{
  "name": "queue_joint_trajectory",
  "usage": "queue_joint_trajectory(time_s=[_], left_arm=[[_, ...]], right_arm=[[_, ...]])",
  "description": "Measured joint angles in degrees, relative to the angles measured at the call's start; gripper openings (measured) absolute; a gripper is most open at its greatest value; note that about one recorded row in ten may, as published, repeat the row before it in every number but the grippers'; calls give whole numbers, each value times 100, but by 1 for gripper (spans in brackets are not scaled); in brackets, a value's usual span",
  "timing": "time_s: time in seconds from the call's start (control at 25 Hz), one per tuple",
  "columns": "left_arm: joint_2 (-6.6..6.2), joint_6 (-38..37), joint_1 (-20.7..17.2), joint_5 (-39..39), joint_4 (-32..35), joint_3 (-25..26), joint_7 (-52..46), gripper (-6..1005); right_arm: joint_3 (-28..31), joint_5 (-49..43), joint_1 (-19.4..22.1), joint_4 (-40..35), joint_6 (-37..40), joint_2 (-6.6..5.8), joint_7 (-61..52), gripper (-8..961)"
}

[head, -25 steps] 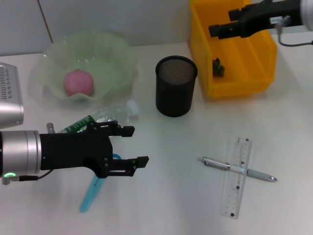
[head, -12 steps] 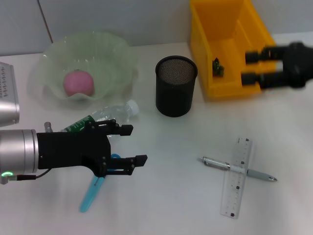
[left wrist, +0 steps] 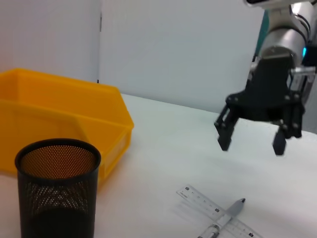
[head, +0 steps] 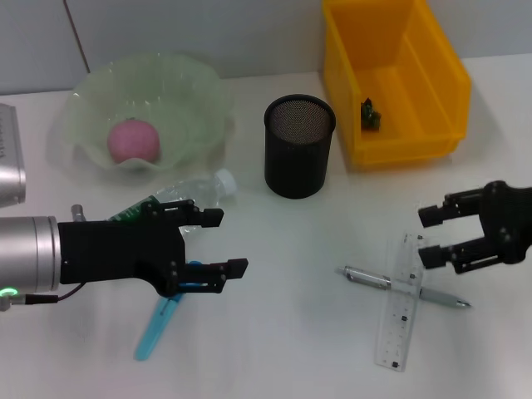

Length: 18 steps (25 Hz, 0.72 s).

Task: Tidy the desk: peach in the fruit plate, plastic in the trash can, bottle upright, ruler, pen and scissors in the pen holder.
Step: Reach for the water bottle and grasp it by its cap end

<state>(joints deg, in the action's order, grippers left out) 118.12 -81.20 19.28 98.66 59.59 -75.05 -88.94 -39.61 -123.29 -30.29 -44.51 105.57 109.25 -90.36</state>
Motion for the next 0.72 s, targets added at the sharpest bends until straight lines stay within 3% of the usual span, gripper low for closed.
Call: queue_joint_trajectory(time_s=[0.28, 0.48, 0.64, 0.72], left_arm=[[0, -2, 31, 11, 24, 49, -98, 796], [4, 57, 52, 239, 408, 51, -423, 796], [30, 254, 276, 1068, 1008, 2, -1408, 796], [40, 362, 690, 1787, 1217, -69, -2337, 796]], right_arm=[[4, -35, 40, 14, 12, 17, 89, 753], [7, -96, 47, 17, -24, 40, 91, 753], [7, -208, 27, 20, -52, 70, 90, 753], [7, -241, 20, 22, -55, 75, 88, 753]])
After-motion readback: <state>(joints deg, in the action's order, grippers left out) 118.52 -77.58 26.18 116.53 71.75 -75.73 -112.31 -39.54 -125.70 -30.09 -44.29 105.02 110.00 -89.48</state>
